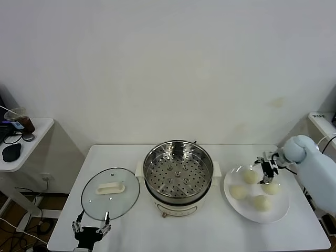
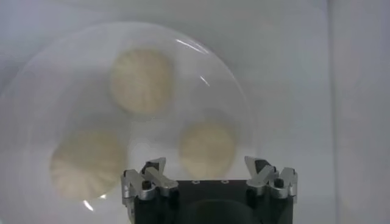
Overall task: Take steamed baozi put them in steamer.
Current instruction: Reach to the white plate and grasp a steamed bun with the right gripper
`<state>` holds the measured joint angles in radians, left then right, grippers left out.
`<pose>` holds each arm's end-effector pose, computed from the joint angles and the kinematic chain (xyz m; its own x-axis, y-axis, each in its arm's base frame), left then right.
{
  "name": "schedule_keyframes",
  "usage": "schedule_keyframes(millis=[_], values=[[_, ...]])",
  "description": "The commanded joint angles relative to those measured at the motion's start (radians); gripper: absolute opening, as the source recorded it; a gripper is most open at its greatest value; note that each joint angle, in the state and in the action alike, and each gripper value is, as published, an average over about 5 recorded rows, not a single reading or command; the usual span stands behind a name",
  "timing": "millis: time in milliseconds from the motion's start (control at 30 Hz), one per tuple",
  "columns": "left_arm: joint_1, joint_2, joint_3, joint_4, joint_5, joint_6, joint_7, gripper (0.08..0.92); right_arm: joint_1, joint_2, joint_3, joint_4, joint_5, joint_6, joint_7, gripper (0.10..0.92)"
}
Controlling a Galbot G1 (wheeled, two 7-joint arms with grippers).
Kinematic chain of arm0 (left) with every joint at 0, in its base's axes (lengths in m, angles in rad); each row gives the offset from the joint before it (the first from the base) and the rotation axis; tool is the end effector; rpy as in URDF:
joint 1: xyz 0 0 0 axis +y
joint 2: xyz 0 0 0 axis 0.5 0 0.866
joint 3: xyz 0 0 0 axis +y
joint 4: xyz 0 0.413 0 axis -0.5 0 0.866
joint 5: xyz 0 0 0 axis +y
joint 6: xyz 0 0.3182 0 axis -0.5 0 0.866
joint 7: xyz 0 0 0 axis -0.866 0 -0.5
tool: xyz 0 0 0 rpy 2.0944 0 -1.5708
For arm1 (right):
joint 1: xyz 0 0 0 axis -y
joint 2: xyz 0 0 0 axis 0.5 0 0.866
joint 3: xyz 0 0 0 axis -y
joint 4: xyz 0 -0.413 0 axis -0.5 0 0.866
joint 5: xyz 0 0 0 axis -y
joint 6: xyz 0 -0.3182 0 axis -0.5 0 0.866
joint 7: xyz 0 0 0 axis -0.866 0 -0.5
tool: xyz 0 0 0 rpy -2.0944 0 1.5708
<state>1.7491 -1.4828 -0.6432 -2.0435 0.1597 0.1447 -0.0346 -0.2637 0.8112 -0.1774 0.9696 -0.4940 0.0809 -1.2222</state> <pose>0.0443 0.0572 -0.3833 -0.9304 -0.1396 0.3388 -0.0309 0.9511 0.3073 0.5278 -0.2856 -0.2457 -0.2408 -0.1138 0.9639 -0.9683 -0.0402 -0.2466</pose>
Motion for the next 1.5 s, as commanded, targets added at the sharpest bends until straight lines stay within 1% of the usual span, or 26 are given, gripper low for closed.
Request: schedule_keyframes(millis=[33, 467, 800, 1100, 1200, 1500], values=[[0.001, -0.001, 0.001, 0.0, 0.001, 0.0, 0.0, 0.823, 0.103, 0.12, -0.062, -0.177, -0.113, 0.09, -0.027, 0.823], [0.003, 0.002, 0.002, 0.007, 0.001, 0.001, 0.0, 0.823, 0.084, 0.133, -0.041, -0.187, -0.138, 0.086, -0.054, 0.823], [-0.005, 0.003, 0.003, 0.015, 0.0, 0.001, 0.0, 0.823, 0.089, 0.148, -0.024, -0.215, -0.146, 0.076, -0.037, 0.823], [-0.01, 0.004, 0.002, 0.019, -0.001, 0.002, 0.001, 0.823, 0.09, 0.15, -0.015, -0.244, -0.15, 0.077, -0.041, 0.769], [-0.01, 0.004, 0.002, 0.019, -0.001, 0.002, 0.001, 0.823, 0.084, 0.149, -0.01, -0.242, -0.152, 0.076, -0.042, 0.733], [-0.007, 0.0, 0.008, 0.025, -0.001, 0.002, 0.0, 0.823, 0.081, 0.147, 0.01, -0.243, -0.142, 0.073, -0.038, 0.507]])
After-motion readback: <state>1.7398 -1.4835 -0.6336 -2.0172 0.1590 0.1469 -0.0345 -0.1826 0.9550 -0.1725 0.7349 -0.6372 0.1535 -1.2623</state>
